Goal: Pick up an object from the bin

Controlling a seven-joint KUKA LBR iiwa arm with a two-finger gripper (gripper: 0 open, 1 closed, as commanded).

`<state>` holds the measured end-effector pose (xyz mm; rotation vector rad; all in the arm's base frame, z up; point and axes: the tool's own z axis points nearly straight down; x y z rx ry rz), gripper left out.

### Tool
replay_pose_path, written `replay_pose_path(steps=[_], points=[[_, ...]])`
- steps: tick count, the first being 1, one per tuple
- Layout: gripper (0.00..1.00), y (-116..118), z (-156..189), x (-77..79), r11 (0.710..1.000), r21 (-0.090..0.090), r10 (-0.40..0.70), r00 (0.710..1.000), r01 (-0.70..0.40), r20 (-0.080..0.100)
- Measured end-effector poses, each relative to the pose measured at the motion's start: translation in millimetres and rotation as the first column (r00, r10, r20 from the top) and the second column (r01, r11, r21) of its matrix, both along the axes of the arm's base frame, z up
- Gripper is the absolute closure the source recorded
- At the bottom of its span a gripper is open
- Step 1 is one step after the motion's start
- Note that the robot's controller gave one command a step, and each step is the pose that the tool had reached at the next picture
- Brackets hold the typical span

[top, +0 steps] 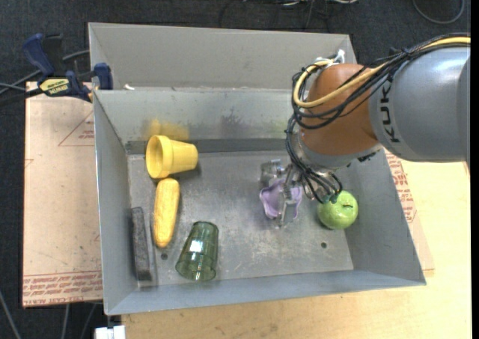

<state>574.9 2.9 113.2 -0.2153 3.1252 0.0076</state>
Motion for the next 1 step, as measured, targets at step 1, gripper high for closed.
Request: replay_pose_path(steps=[1], points=[[1.0, 0.2, 12.5, -0.5, 1.0, 0.0, 0.0, 1.0, 0.0, -0.003]])
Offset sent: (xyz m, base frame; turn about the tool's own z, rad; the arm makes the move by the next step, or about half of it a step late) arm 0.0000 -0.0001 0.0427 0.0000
